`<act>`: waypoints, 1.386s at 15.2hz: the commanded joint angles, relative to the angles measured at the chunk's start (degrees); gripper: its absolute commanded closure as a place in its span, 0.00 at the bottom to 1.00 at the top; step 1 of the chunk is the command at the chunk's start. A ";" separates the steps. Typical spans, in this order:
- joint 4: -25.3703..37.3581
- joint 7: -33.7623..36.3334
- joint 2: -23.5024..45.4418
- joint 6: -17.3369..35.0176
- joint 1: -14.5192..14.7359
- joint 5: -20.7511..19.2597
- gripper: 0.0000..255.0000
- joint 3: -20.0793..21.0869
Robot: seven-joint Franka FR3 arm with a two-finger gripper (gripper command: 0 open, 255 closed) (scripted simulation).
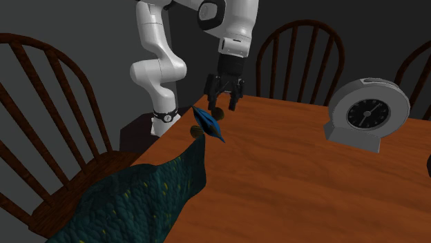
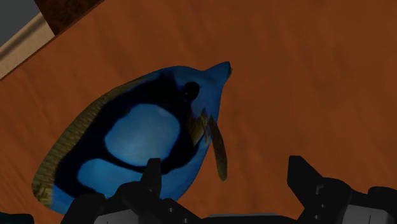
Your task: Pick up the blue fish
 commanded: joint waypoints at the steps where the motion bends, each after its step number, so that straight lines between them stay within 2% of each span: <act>1: -0.19 0.09 0.04 0.25 -0.01 -0.04 1.00 0.02; 10: -0.23 0.12 0.10 0.34 -0.02 -0.07 1.00 0.03; 21: 6.59 -2.86 -1.72 -7.82 0.22 1.21 1.00 -0.84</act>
